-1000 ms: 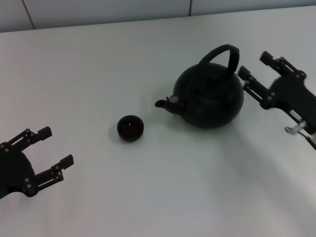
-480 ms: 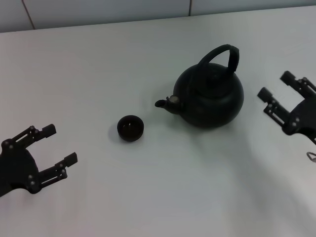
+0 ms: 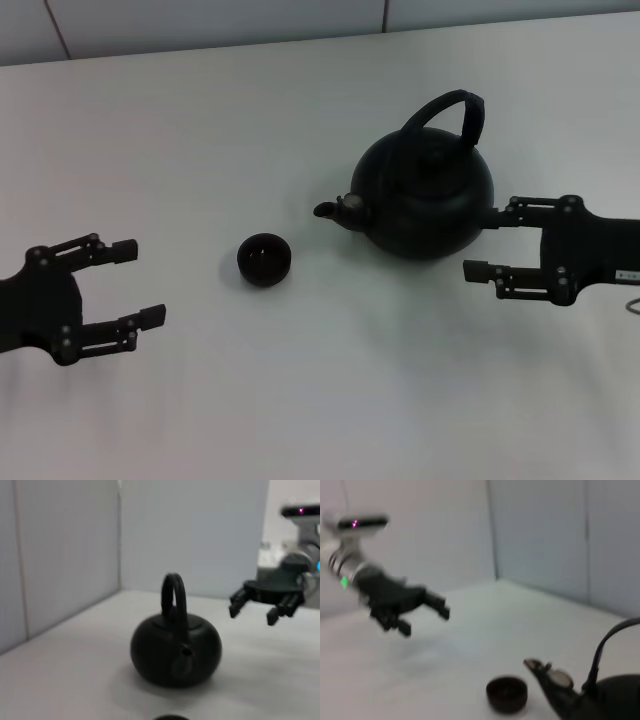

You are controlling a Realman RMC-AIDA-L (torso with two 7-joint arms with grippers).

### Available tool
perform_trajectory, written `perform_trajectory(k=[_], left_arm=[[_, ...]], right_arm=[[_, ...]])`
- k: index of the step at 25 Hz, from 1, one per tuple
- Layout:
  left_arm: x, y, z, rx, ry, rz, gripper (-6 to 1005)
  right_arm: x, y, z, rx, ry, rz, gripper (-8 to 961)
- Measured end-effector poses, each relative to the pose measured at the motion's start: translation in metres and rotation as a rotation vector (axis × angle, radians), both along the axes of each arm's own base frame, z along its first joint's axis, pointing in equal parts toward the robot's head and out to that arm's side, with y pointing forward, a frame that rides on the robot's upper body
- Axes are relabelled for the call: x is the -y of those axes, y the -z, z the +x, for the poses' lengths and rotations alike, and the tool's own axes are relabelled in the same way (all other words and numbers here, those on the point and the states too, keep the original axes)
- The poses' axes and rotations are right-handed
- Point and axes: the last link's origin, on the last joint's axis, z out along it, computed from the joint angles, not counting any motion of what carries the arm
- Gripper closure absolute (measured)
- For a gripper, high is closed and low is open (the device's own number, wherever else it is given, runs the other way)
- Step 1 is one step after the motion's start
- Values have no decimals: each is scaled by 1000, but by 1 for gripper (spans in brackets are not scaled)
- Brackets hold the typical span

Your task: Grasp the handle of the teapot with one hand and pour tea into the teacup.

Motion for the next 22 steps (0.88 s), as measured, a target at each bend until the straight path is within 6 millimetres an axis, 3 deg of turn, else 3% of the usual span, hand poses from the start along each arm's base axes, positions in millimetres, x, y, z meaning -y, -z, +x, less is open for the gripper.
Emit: perform_trajectory(k=[6, 22], left_arm=[[-12, -1, 7, -74, 17, -66, 191], [-13, -4, 7, -77, 20, -54, 191]], right_arm=[[-12, 2, -10, 79, -42, -61, 282], [-10, 3, -10, 88, -42, -60, 282]])
